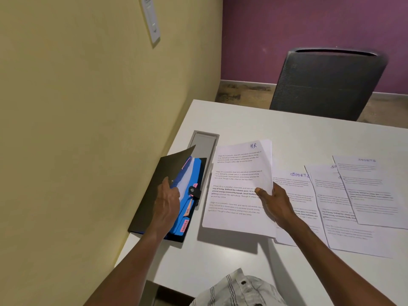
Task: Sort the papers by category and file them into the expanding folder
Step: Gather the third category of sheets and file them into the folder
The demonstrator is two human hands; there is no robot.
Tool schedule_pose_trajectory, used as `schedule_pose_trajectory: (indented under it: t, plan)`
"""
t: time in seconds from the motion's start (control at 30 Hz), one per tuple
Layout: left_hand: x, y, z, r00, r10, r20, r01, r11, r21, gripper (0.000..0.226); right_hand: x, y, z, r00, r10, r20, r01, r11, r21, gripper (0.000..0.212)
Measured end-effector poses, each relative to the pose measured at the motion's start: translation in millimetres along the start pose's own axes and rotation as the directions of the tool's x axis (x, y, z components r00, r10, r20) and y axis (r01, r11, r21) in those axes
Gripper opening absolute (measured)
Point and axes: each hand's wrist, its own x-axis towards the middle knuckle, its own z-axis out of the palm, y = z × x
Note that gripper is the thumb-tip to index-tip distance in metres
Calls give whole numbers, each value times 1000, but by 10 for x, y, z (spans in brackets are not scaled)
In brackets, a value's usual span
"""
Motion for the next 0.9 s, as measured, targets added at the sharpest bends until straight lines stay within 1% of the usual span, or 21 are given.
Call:
schedule_pose_trajectory:
  t: [0.07, 0.1, 0.17, 0.23, 0.27, 0.3, 0.33, 0.4, 0.47, 0.53, 0.6, 0.7, 0.77, 0.9]
  plan:
    - [-28, 9, -8, 999, 16, 44, -20, 996, 88, 37, 15, -18, -5, 1000, -7, 5, 7, 1000, -19, 34]
    - [-25, 14, -22, 999, 7, 31, -10, 996, 94, 44, 22, -26, -8, 1000, -9, 5, 9, 1000, -26, 33]
    - [-13, 53, -37, 999, -7, 44, 1, 991, 132, 47, 44, -31, -15, 1000, -7, 5, 7, 1000, -25, 33]
    - [-5, 92, -26, 999, -15, 34, 12, 994, 109, 49, 62, -32, -21, 1000, -1, 10, 1, 1000, -19, 35]
    - [9, 104, -24, 999, -43, 15, 42, 996, 75, 55, 65, -35, -22, 1000, 2, 12, -2, 1000, -13, 35]
    - [14, 108, -23, 997, -74, 23, 73, 996, 48, 65, 65, -38, -21, 1000, 0, 14, 0, 1000, -8, 35]
    - [14, 106, -9, 997, -72, 39, 70, 997, 43, 74, 60, -49, -20, 1000, 0, 14, 0, 1000, -6, 35]
    - [12, 95, 18, 996, -57, 72, 45, 986, 159, 85, 51, -52, -18, 1000, 1, 13, -1, 1000, 2, 35]
    - [-4, 105, 18, 997, -14, 70, -8, 953, 304, 81, 35, -55, -12, 1000, 7, 11, -7, 1000, 0, 33]
    - [-23, 96, 14, 997, 27, 70, -53, 912, 407, 67, 23, -50, -1, 1000, 17, 8, -17, 1000, 4, 33]
    - [-59, 85, 2, 998, 48, 39, -60, 908, 415, 54, 3, -50, 9, 1000, 18, 11, -18, 1000, -7, 32]
    - [-86, 45, -43, 996, 67, 61, -86, 912, 401, 38, -31, -78, 37, 1000, 13, 10, -13, 999, -39, 28]
    - [-86, -10, -24, 997, 61, 55, -75, 946, 314, 29, -56, -115, 69, 1000, -3, 29, 5, 998, -69, 26]
    - [-47, -23, -59, 1000, -17, 3, 17, 999, 34, 19, -82, -206, 163, 996, -38, 85, 47, 993, -107, 26]
